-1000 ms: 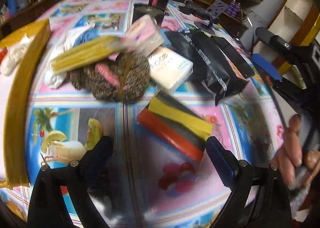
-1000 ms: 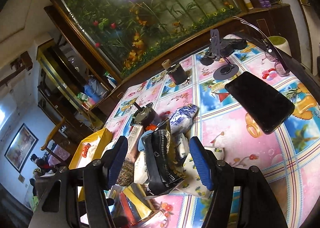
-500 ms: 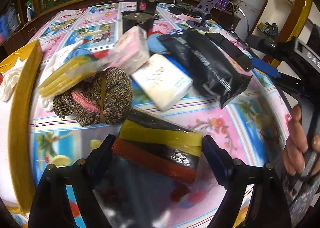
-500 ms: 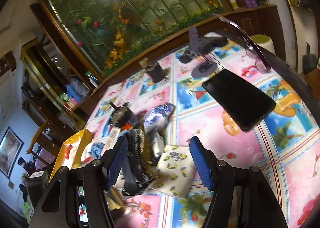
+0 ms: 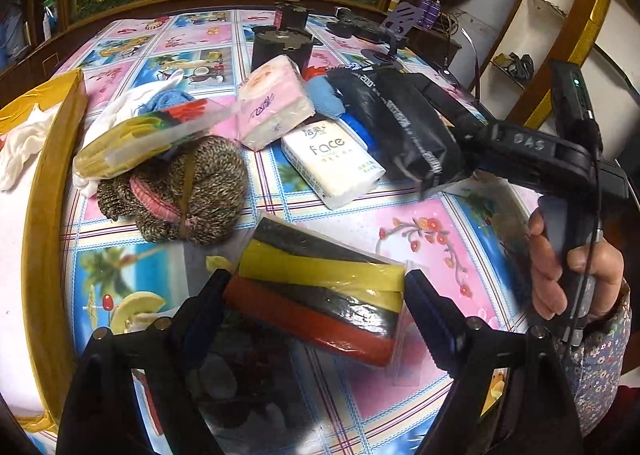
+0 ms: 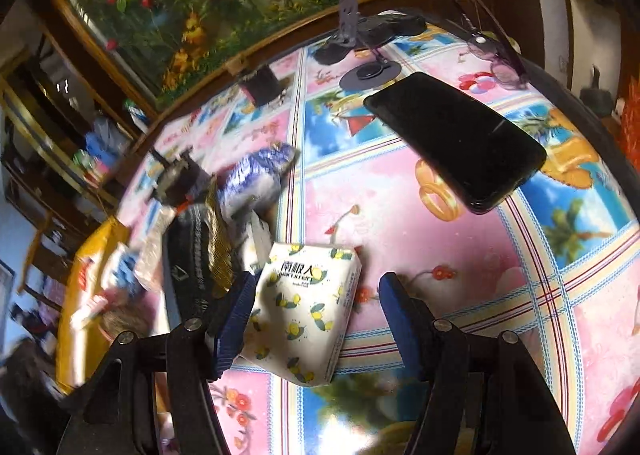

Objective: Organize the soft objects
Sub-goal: 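Grasp the white tissue pack with yellow print with the right tool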

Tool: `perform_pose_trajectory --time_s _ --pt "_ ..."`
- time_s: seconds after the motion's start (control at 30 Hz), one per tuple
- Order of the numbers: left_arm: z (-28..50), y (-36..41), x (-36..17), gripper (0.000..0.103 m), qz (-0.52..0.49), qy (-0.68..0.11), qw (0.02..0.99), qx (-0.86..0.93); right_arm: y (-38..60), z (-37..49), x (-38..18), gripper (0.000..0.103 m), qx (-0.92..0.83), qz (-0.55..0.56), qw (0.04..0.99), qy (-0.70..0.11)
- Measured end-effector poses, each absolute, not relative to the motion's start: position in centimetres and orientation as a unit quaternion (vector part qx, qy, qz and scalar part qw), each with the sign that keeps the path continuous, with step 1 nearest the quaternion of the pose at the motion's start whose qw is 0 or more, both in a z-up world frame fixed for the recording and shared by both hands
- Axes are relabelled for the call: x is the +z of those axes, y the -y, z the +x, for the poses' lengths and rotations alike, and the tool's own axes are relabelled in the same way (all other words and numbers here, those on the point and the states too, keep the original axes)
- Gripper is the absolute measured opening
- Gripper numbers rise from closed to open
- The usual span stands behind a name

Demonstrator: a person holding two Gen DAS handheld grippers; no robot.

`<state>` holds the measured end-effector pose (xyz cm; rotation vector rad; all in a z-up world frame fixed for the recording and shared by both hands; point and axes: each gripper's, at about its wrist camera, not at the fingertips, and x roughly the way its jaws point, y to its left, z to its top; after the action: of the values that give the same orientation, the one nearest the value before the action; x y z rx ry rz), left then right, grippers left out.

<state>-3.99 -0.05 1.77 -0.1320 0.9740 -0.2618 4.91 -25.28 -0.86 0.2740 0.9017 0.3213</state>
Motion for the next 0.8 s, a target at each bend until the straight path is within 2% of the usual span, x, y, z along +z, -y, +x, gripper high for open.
perform_pose_trajectory --time_s 0.2,0.4,0.8 --pt "-4.3 0.3 1.9 0.086 -0.059 -0.462 0.874 -0.136 21.3 4.0 -1.1 0.070 0.135 0.005 0.895 -0.425" --pt "-4.6 0.1 2.1 0.086 -0.068 -0.454 0.877 -0.145 22.4 3.8 -0.9 0.060 0.121 0.032 0.901 -0.415" --pt "-4.6 -0.1 2.2 0.086 -0.075 -0.449 0.878 -0.147 24.6 2.0 2.6 0.060 0.130 0.097 0.933 -0.321"
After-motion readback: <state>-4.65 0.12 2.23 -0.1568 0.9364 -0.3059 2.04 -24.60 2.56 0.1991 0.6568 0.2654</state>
